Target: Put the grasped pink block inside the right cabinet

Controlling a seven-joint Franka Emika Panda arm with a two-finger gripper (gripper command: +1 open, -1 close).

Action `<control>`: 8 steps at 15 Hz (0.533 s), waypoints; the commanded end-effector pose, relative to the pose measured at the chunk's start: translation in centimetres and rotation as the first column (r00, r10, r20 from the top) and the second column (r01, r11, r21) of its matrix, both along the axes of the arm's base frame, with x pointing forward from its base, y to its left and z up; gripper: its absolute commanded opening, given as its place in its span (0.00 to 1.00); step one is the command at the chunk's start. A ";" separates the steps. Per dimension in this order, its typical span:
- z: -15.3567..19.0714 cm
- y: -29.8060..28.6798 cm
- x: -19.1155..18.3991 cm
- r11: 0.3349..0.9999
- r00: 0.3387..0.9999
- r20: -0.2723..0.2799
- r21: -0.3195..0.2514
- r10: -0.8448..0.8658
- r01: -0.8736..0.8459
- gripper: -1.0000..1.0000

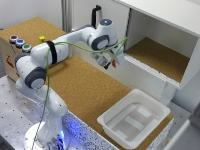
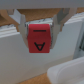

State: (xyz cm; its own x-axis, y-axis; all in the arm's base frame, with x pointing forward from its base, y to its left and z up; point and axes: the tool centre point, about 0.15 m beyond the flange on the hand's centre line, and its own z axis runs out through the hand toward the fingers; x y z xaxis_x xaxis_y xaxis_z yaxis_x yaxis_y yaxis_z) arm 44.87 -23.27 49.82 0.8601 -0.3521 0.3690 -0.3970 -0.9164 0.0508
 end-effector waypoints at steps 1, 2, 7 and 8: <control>0.8 -7.1 8.0 0.999 0.991 -0.126 0.023 -0.037 0.041 0.00; 0.4 -8.2 9.3 0.999 0.992 -0.123 0.043 -0.014 0.020 0.00; -1.2 -10.0 14.9 0.988 0.982 -0.121 0.077 0.143 -0.135 0.00; -1.7 -9.9 15.8 0.983 0.976 -0.128 0.068 0.178 -0.171 0.00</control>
State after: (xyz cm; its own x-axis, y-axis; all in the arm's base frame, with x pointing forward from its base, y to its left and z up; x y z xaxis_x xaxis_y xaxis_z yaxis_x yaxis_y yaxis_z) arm 53.68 -29.68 48.99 0.8810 -0.2996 0.3662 -0.3598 -0.9268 0.1075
